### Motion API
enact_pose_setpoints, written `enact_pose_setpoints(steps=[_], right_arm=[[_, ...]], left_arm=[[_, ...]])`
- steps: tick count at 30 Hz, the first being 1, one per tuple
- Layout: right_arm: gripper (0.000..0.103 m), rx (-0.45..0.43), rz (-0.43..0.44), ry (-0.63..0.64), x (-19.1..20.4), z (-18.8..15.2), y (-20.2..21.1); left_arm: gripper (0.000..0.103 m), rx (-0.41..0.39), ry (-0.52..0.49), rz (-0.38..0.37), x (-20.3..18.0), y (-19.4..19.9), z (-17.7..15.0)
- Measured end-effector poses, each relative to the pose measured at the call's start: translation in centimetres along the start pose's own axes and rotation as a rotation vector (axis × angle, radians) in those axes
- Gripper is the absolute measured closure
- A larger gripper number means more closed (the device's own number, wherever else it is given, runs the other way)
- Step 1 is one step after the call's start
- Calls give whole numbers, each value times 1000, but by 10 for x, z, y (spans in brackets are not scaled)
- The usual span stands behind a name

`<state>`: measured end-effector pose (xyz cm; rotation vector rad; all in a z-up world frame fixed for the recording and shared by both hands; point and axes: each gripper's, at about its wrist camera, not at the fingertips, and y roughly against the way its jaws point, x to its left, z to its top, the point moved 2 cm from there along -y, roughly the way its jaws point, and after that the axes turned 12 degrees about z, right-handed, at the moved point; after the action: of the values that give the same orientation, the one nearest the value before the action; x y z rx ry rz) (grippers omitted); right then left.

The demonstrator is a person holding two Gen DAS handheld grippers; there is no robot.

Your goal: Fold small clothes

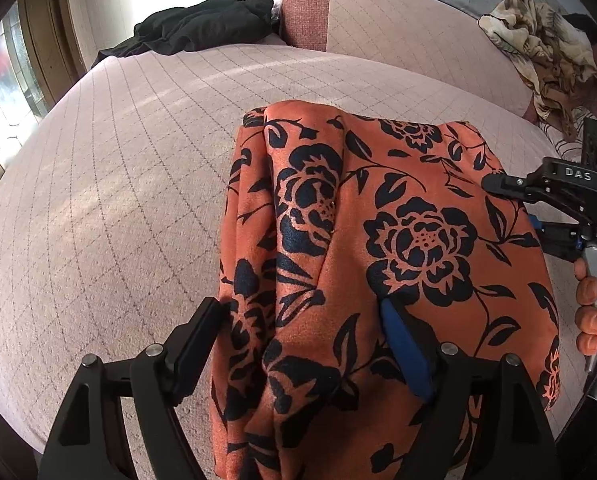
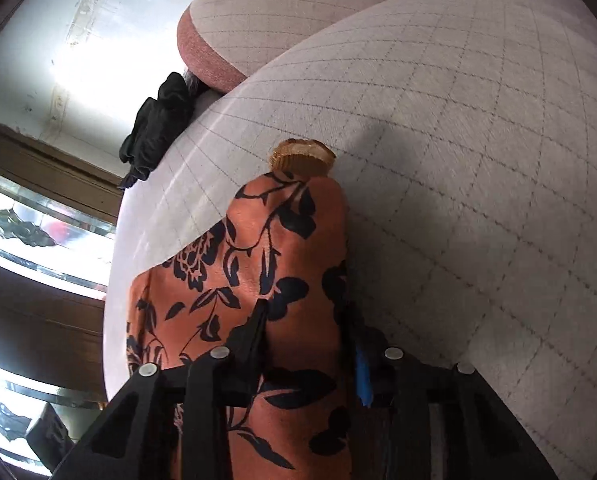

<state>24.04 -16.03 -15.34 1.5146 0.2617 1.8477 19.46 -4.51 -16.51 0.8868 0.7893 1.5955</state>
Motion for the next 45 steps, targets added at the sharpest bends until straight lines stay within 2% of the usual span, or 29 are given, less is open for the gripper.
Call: enact_pose_setpoints(steps=[1,3,5,9,10,11,12,13,16,18,19,20,21,22,27,28,29,30,35,37,38,41,45], right_arm=[[37,-5,49,-6,3,-5,8],[25,-32,94,35,14,-21,29],[25,-33,90,49,16,-43,44],[27,81,62,43,7,-88,34],[43,115,49,85,11,-98,27],[45,124,-3,150,19,-104,25],[55,122,-28,187,27,-106,26],[60,111,-36,201,34,-106,30],[61,89,-104,286,53,-108,36],[58,105,-158,291,46,-114,28],[48,100,-153,255,38,-115,28],[43,87,-130,217,33,-115,32],[33,82,-98,188,30,-116,37],[28,81,-73,177,29,-117,41],[27,82,-38,190,30,-130,54],[35,123,-39,194,27,-134,47],[47,164,-83,232,29,-140,37],[51,166,-133,293,34,-145,34],[50,160,-179,313,49,-141,41],[34,111,-196,302,49,-134,52],[30,76,-201,300,48,-128,60],[25,15,-161,242,43,-103,74],[25,17,-74,164,40,-61,51]], left_arm=[[20,-1,1,-2,1,0,0],[20,2,12,-6,0,-2,1],[20,2,14,-3,1,-2,-3],[20,-1,18,-3,2,-2,-5],[20,1,19,0,1,-1,-5],[20,-1,18,2,2,-1,-5],[20,-3,17,3,1,0,-5],[20,-3,18,0,2,1,-5],[20,3,23,-2,0,0,-6],[20,2,21,-5,0,1,-6],[20,2,22,-6,0,1,-6],[20,3,24,-10,2,0,-6],[20,4,24,-12,2,0,-6],[20,5,25,-13,3,0,-6],[20,3,31,-14,6,-1,-7],[20,5,30,-13,6,-1,-7],[20,7,28,-11,6,-2,-7],[20,6,28,-10,6,-1,-7],[20,10,30,-8,4,-1,-5],[20,10,29,-12,4,-1,-6],[20,12,29,-14,4,-2,-5],[20,12,30,-12,4,-3,-5],[20,11,30,-11,3,-3,-6]])
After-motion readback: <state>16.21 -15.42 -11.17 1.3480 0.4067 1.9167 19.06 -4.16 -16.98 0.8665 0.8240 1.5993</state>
